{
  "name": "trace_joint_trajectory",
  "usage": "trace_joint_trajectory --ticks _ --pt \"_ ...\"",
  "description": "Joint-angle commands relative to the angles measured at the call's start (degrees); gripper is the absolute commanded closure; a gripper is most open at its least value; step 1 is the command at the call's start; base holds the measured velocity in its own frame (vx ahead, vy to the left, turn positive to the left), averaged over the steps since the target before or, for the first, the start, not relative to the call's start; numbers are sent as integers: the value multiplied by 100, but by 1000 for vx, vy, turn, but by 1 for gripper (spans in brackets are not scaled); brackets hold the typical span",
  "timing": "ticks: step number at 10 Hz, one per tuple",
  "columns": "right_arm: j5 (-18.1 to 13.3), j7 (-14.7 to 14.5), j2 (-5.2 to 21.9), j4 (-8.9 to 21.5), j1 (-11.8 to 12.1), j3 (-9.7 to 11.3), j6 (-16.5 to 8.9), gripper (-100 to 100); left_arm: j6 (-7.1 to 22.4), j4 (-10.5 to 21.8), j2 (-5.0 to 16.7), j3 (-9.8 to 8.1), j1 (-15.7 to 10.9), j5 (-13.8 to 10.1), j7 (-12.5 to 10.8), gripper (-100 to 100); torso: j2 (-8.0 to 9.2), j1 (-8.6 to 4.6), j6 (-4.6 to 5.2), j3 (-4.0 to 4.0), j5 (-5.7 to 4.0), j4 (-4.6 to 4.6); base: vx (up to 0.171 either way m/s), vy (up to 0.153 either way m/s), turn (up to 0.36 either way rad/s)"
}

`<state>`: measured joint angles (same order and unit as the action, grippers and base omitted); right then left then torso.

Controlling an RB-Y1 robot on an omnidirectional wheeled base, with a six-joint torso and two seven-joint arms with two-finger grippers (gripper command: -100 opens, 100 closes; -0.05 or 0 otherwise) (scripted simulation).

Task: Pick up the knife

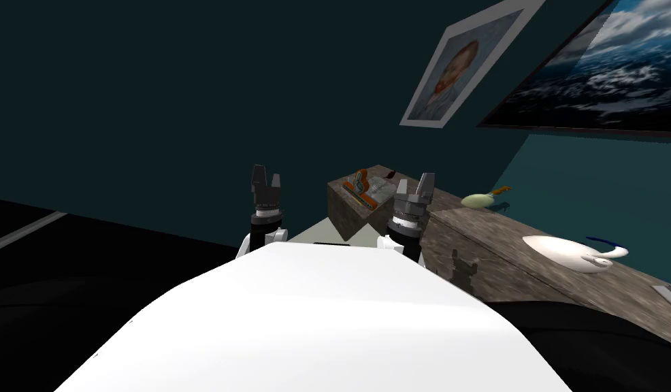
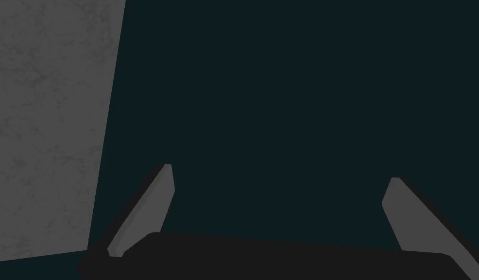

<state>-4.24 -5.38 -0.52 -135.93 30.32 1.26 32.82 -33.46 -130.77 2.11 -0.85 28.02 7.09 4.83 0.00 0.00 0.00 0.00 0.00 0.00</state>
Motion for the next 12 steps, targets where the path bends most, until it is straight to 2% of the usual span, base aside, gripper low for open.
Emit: trace_joint_trajectory --ticks 1,5,6,8,9,10,11,12 --pt "91 -75 240 45 -101 -1 -134 -100 0 0 0 0 0 0 0 0 0 0 0 0 0 0 15 27 80" --pt "427 -337 918 200 -430 30 -619 -100 0 0 0 0 0 0 0 0 -21 14 -2 -12 3 -5 48 38 117" --pt "427 -337 972 200 -430 30 -619 -100 0 0 0 0 0 0 0 0 -24 16 -2 -14 4 -5 38 28 39" --pt "678 -522 1381 308 -652 76 -964 -100 0 0 0 0 0 0 0 0 -13 10 -1 -8 2 -3 28 32 120" --pt "678 -522 1471 308 -652 76 -973 -100 0 0 0 0 0 0 0 0 -15 12 -2 -9 3 -3 37 27 71" --pt "822 -626 1684 366 -772 109 -1174 -100 0 0 0 0 1 0 0 0 -15 11 1 -9 3 -4 49 33 122" --pt "822 -626 1749 366 -772 109 -1174 -100 0 0 0 0 0 0 0 0 -18 12 -1 -11 3 -4 37 27 58" --pt "977 -737 1963 426 -895 150 -1390 -100 0 0 0 0 1 0 0 0 -16 11 1 -10 3 -4 32 34 133"
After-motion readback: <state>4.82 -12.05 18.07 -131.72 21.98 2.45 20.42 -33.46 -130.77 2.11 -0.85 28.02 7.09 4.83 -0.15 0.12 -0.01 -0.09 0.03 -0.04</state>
